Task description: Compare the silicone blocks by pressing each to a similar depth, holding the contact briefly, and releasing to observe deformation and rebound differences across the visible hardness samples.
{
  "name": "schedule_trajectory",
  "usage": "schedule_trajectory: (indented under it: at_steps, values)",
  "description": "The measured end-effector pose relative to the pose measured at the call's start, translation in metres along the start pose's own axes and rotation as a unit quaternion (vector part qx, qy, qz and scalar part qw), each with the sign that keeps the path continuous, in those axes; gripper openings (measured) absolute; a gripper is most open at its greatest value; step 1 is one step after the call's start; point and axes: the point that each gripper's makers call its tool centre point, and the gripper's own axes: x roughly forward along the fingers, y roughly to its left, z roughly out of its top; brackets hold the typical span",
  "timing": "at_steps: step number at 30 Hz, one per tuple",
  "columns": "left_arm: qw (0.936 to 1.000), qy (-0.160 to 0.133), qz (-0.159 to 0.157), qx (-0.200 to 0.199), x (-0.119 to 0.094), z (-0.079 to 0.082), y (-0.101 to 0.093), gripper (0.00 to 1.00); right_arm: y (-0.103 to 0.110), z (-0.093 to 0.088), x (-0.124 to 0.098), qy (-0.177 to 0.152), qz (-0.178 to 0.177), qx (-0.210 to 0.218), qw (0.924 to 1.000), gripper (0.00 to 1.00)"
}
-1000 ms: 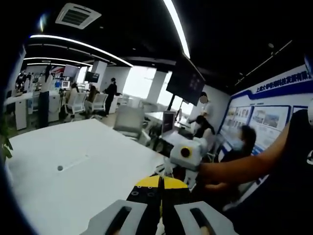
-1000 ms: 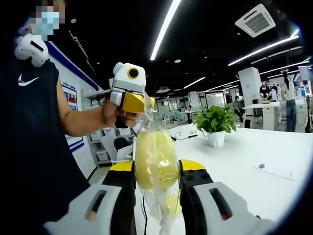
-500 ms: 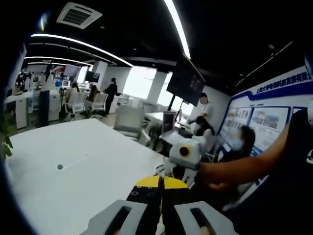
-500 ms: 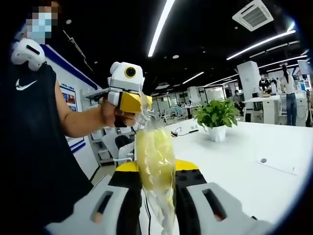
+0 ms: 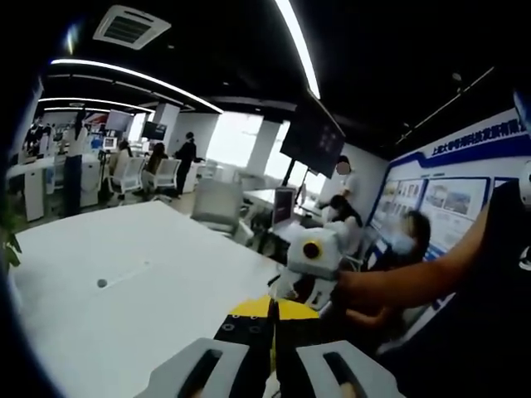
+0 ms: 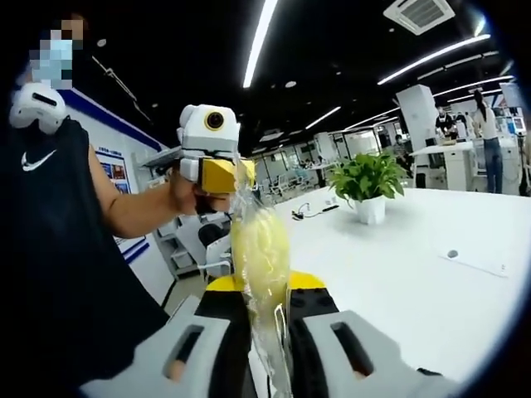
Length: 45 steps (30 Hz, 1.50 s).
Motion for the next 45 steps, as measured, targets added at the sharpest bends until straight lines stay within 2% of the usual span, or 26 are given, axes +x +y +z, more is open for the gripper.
schedule_trajectory:
  at_steps: [2, 7, 18, 29, 31, 34, 37, 45]
  values:
    - [1.0000, -0.004, 0.000, 0.005, 0.000, 0.002, 0.000, 0.00, 0.001, 0.002, -0.001, 0.004, 0.005, 0.017, 0.9998, 0.05]
    - [0.9999, -0.008, -0.003, 0.011, -0.002, 0.006, -0.001, 0.00, 0.002, 0.005, 0.000, 0.002, 0.003, 0.029, 0.9996, 0.03]
    - [0.9980, -0.017, 0.003, 0.060, -0.002, 0.004, 0.000, 0.00, 0.002, 0.004, 0.000, 0.005, -0.005, 0.028, 0.9996, 0.03]
    - [0.9982, -0.013, 0.003, 0.059, 0.000, 0.000, 0.000, 0.00, 0.004, -0.002, -0.002, 0.014, -0.005, 0.036, 0.9992, 0.03]
    - [0.9967, -0.019, 0.001, 0.078, -0.001, -0.001, -0.001, 0.00, 0.007, -0.002, -0.001, 0.013, -0.002, 0.040, 0.9991, 0.03]
    - [0.9966, -0.018, -0.002, 0.081, -0.001, -0.003, -0.002, 0.00, 0.008, -0.005, -0.001, 0.013, 0.000, 0.044, 0.9990, 0.03]
    - [0.9973, -0.007, 0.016, 0.071, -0.001, -0.006, 0.001, 0.00, 0.008, -0.008, 0.000, 0.016, 0.000, 0.043, 0.9989, 0.03]
    - [0.9985, -0.011, 0.010, 0.052, -0.005, -0.003, -0.002, 0.00, 0.010, -0.003, 0.002, 0.008, -0.001, 0.032, 0.9995, 0.03]
